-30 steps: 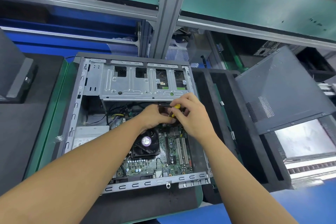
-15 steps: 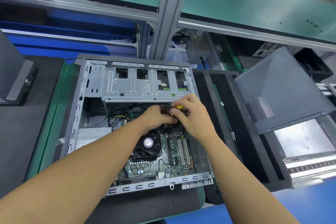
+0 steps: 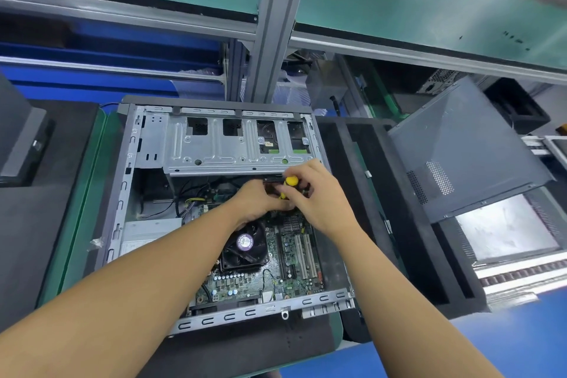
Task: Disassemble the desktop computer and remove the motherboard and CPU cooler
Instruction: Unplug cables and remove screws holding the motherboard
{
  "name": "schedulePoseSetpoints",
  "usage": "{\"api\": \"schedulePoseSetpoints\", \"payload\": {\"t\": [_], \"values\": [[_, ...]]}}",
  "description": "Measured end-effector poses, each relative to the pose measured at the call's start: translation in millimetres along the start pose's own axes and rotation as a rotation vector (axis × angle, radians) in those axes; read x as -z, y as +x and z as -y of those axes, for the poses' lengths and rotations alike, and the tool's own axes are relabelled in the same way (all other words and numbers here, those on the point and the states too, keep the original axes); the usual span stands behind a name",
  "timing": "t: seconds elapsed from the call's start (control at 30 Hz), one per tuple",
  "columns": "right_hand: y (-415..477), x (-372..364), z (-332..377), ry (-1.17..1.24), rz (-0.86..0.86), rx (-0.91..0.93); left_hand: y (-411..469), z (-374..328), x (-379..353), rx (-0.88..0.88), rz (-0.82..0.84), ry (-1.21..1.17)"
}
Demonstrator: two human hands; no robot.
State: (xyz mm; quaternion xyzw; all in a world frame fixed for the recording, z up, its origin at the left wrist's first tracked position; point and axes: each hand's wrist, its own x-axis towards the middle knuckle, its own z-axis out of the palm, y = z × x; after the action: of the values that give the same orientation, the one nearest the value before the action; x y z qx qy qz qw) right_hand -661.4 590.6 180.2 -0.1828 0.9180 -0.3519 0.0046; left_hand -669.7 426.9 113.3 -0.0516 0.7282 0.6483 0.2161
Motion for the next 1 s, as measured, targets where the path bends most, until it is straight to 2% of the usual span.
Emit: {"api": "schedulePoseSetpoints", "payload": {"t": [0.17,0.3,0.4,0.57,0.67,0.77,0.87,1.0], "values": [[-2.5,4.5,-0.5,0.049,-0.018,0.010,-2.3,-1.4,-0.2,-0.022,0.035,0.145],[-3.6,4.9,1.4,0.049,0.014,0.003,-12.9,1.9,12.8,-0.116,0.101,0.823],[-4.7,4.9,5.1,-0.049,0.057,0.037,-24.8,-3.6,26.1,-0.108,0.168,0.923],[-7.4,5.8,8.2,-0.081,0.128,0.049,-37.6,-10.3,37.0,0.011,0.110,1.301],[-4.2,4.3,9.0,-0.090,0.058,0.018,-43.7,3.4,29.0,0.200,0.141,1.247],[0.5,3.2,10.5,-0.089,0.027,-0.011,-46.8,12.7,18.4,0.321,0.066,1.102],[0.4,4.1,9.1,0.033,0.051,-0.122,-43.7,10.1,15.8,0.350,-0.032,1.033],[-1.4,1.5,4.9,-0.002,0.003,-0.039,-36.1,8.3,15.6,0.298,-0.202,1.123]]}}
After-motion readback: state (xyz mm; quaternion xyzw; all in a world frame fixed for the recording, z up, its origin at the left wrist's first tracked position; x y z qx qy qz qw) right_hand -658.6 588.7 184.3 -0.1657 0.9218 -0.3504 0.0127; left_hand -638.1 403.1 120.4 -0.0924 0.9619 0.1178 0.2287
